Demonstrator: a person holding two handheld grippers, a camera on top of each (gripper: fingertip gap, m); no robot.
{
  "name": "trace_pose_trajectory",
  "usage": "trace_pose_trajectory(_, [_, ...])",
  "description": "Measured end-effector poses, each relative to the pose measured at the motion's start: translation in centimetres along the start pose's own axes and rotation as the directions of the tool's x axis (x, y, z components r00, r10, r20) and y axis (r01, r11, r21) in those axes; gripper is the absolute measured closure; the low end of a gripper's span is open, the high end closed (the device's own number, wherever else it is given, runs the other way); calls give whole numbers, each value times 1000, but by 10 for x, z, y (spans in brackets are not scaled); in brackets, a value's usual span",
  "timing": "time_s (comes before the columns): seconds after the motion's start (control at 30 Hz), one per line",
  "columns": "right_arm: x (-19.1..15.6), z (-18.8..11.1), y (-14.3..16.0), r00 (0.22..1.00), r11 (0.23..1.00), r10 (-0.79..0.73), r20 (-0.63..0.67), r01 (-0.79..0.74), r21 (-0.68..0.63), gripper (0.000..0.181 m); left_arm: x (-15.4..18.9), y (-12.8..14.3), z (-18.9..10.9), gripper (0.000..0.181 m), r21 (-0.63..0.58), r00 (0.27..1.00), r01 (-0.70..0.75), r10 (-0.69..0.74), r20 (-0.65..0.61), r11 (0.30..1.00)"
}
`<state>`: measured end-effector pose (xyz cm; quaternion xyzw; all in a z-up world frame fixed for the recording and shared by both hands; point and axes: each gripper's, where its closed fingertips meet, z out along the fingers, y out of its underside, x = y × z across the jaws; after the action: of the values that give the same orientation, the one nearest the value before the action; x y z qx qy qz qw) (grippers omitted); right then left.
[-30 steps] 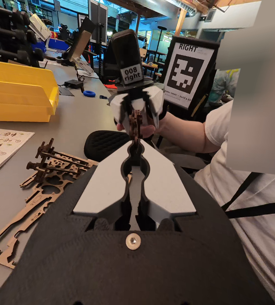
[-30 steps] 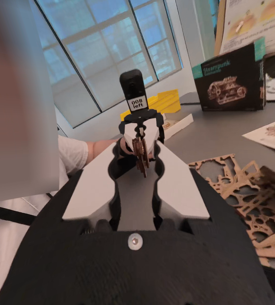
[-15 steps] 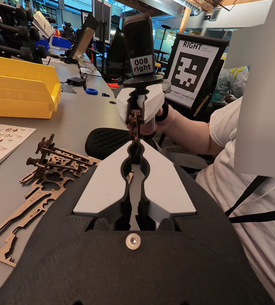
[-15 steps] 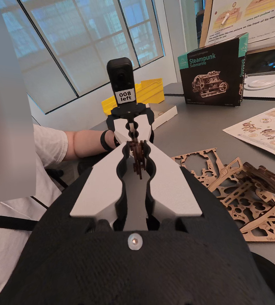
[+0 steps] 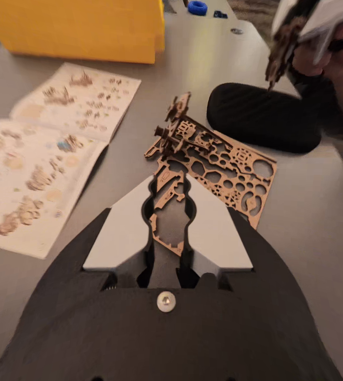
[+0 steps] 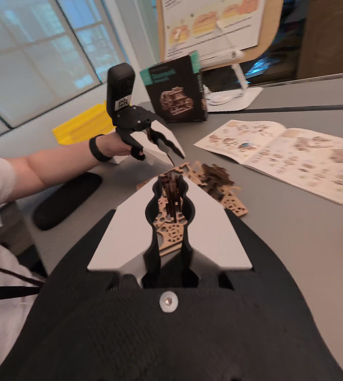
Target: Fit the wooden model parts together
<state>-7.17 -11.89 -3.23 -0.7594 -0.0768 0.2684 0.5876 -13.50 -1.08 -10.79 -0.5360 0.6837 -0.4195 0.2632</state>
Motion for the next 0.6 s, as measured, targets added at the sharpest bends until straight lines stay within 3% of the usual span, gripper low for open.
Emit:
trace_pose_trajectory(0.07, [8,-1,-2,999,1000,-29,-27,29,3,167,-3,-9,9,168,42,976,187,-181,-119,981])
trace_pose_trajectory(0.1, [10,0,-1,999,999,-39,-32,39,0,167,3,-20,9,171,84,962,210,-191,-197,974])
trace_pose_trajectory(0.13, [13,1,1,998,999,-44,-34,44,-10,167,5,-23,9,169,97,970,162,-140,-196,982])
trace_pose_trajectory(0.2, [18,4,8,999,999,-40,-32,39,-32,167,3,-11,18,152,34,992,-90,93,-84,995])
trace_pose_trajectory(0.3, [23,7,12,1000,999,-23,-8,23,-33,167,-8,-2,30,158,-51,919,-389,391,43,920])
trace_pose_trajectory(0.43, [27,9,14,1000,999,-20,1,20,-32,167,4,-3,41,156,-44,880,-472,468,-80,880])
trace_pose_trajectory(0.6, [32,8,23,1000,998,-11,-3,11,-55,167,4,-14,49,181,-9,836,-548,548,-30,836])
